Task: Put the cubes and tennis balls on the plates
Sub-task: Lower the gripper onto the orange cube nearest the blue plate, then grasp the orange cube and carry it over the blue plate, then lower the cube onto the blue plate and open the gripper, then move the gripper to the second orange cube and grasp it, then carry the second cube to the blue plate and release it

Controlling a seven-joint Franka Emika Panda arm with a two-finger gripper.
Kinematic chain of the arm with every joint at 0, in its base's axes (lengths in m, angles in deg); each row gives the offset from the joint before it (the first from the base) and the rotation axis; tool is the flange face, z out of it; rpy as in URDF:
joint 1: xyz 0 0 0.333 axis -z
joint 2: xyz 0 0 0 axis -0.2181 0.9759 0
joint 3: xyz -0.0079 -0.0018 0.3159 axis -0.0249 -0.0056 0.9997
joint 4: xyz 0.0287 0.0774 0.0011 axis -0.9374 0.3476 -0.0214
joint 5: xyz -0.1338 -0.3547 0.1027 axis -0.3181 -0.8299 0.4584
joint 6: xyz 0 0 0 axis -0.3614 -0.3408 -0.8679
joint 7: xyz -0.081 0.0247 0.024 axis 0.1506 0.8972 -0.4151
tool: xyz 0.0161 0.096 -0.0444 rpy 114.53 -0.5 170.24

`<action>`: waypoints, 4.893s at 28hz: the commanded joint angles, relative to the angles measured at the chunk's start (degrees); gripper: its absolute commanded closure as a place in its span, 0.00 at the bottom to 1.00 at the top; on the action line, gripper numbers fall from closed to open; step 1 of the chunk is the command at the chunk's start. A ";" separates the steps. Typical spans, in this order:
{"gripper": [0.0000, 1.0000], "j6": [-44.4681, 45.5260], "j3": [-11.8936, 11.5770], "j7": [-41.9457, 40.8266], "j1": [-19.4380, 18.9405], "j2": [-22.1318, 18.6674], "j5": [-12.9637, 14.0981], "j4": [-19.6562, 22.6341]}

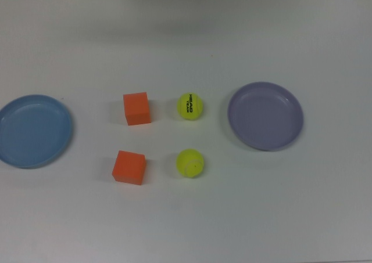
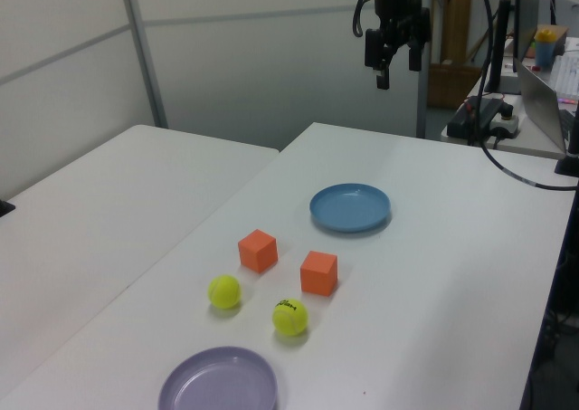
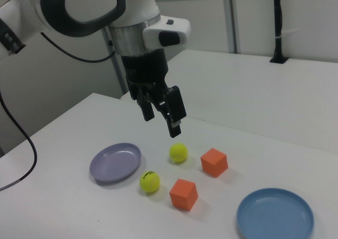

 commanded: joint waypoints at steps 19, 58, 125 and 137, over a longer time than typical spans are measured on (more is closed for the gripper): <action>0.00 -42.54 0.94 2.43 -13.09 27.23 -3.25 4.44; 0.90 -56.88 -2.14 2.87 -3.96 29.97 -14.59 6.37; 1.00 -22.42 8.76 5.16 -10.55 31.20 -20.75 5.76; 0.87 -29.71 7.62 -2.32 4.57 31.02 -20.83 4.26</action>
